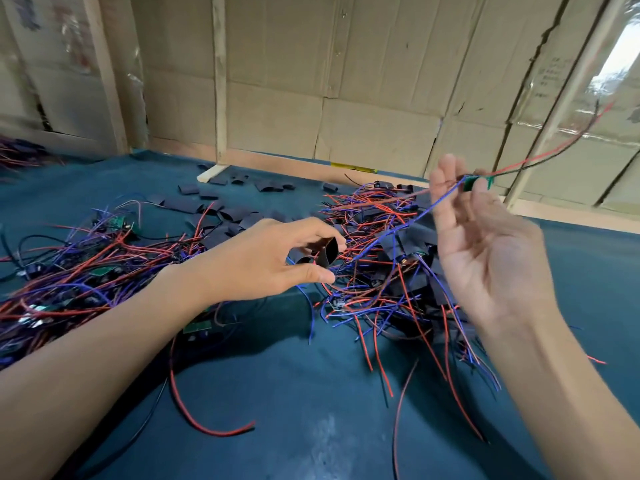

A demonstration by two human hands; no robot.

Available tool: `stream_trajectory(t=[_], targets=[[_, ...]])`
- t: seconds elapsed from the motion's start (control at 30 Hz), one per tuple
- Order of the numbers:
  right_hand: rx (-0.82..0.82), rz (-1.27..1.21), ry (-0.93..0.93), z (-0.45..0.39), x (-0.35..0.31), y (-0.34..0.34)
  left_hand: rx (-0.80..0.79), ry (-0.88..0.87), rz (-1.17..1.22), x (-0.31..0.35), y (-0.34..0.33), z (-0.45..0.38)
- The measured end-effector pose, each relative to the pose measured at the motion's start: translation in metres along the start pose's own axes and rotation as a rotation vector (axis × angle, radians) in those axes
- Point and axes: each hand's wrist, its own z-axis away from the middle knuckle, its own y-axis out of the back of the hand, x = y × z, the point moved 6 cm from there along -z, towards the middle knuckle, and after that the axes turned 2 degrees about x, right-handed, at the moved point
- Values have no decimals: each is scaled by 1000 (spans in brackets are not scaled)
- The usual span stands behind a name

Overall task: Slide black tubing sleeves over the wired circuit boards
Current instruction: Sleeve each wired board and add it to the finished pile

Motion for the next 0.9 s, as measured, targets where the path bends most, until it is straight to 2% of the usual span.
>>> stream_trajectory(t=[0.23,0.47,0.67,0.9], targets=[[-61,-79,34,-25,-19,-34,39,28,-54,1,4,1],[20,2,-28,-9,10,0,26,54,44,5,1,1],[30,-175,-18,-8,14,-1,6,43,63,8,-5,2],[35,-60,-22,-6,15,6,24,52,28,10,-2,3]])
